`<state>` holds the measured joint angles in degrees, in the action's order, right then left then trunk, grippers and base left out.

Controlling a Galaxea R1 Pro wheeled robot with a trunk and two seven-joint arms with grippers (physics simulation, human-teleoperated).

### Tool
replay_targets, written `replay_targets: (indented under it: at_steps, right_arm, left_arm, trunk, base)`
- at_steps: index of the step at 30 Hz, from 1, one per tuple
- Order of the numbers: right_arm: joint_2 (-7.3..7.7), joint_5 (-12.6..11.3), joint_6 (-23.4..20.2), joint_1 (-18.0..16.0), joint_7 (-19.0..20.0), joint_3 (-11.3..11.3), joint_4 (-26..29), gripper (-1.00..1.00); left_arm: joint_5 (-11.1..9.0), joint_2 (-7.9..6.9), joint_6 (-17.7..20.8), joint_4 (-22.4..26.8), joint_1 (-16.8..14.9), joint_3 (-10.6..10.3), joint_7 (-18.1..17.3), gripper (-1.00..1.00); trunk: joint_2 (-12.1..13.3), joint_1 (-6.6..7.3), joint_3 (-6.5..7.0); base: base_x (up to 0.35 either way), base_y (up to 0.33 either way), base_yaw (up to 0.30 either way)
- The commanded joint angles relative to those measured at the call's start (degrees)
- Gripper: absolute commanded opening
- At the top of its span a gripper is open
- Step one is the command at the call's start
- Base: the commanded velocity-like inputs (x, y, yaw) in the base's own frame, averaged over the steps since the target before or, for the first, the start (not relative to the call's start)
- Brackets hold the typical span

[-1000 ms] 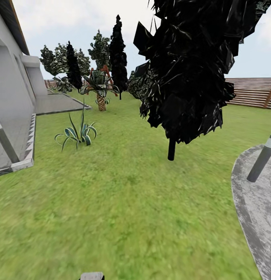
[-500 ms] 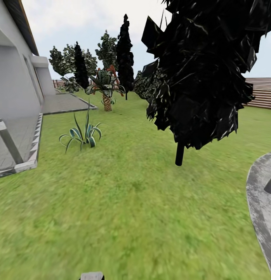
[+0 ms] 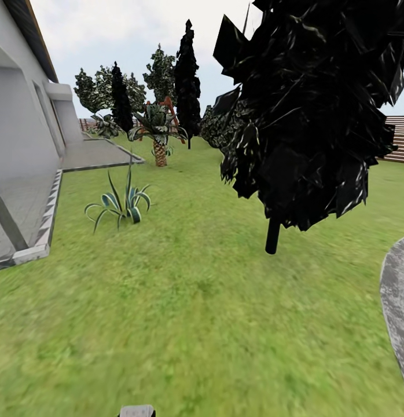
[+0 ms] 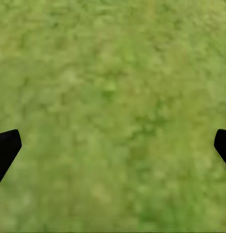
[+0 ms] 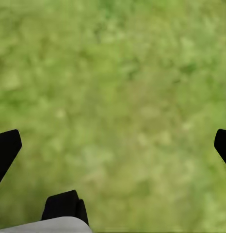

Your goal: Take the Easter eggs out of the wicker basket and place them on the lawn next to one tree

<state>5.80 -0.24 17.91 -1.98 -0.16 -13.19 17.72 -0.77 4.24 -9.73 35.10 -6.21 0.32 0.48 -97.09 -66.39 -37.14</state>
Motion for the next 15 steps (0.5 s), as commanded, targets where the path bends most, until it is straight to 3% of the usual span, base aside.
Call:
replay_targets:
  at_steps: [1,15]
  right_arm:
    - [0.00,-0.02,0.20,-0.04,-0.02,-0.08,-0.06,1.00]
    - [0.00,-0.02,0.20,-0.04,-0.02,-0.08,-0.06,1.00]
  left_arm:
    - [-0.06,0.02,-0.19,-0.03,-0.03,0.03,0.05,1.00]
    - [-0.05,0.03,-0.16,-0.03,-0.03,0.03,0.05,1.00]
  trunk:
    - [-0.02,-0.03,-0.05]
    - [-0.02,-0.03,-0.05]
  base:
    - [0.324,0.000,0.000]
    - [0.324,0.000,0.000]
